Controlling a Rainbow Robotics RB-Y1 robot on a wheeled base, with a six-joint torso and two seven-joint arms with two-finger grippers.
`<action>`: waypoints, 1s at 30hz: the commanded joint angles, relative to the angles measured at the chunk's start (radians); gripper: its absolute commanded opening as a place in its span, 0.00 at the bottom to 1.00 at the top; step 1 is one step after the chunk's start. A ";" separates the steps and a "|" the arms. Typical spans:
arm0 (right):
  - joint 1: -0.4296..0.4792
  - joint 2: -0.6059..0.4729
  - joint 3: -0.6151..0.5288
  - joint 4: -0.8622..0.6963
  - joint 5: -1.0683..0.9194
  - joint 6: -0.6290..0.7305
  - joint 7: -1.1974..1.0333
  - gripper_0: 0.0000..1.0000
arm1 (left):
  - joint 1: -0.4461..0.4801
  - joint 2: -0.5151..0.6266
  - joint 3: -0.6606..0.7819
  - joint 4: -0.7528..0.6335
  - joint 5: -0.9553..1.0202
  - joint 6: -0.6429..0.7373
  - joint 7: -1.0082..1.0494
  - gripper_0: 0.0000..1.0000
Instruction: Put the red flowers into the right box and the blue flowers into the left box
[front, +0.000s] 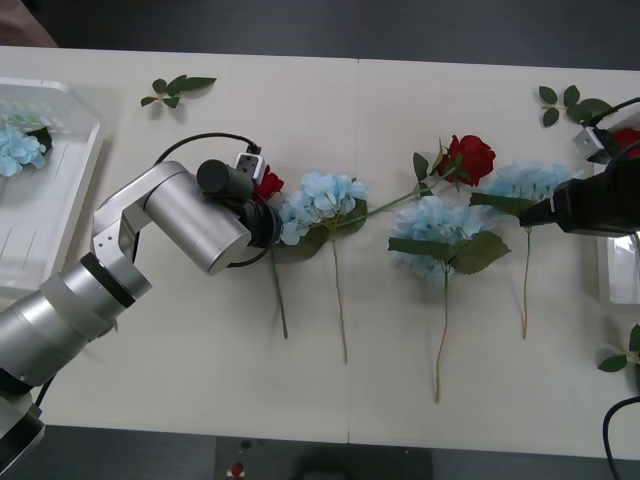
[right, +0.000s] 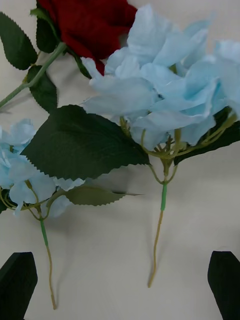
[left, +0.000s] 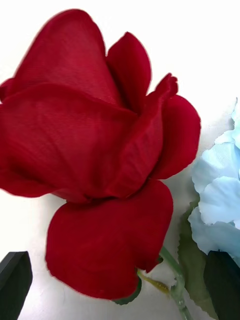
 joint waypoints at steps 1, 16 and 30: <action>0.017 0.008 0.000 -0.025 0.022 -0.011 0.033 1.00 | -0.034 -0.008 -0.017 -0.012 -0.010 -0.009 0.002 1.00; 0.067 0.008 0.172 0.052 0.139 -0.229 0.073 1.00 | -0.048 -0.014 -0.054 0.002 -0.026 -0.009 0.000 1.00; 0.067 0.010 0.230 0.149 0.153 -0.372 0.100 1.00 | -0.047 -0.016 -0.054 0.016 -0.025 -0.007 0.003 0.52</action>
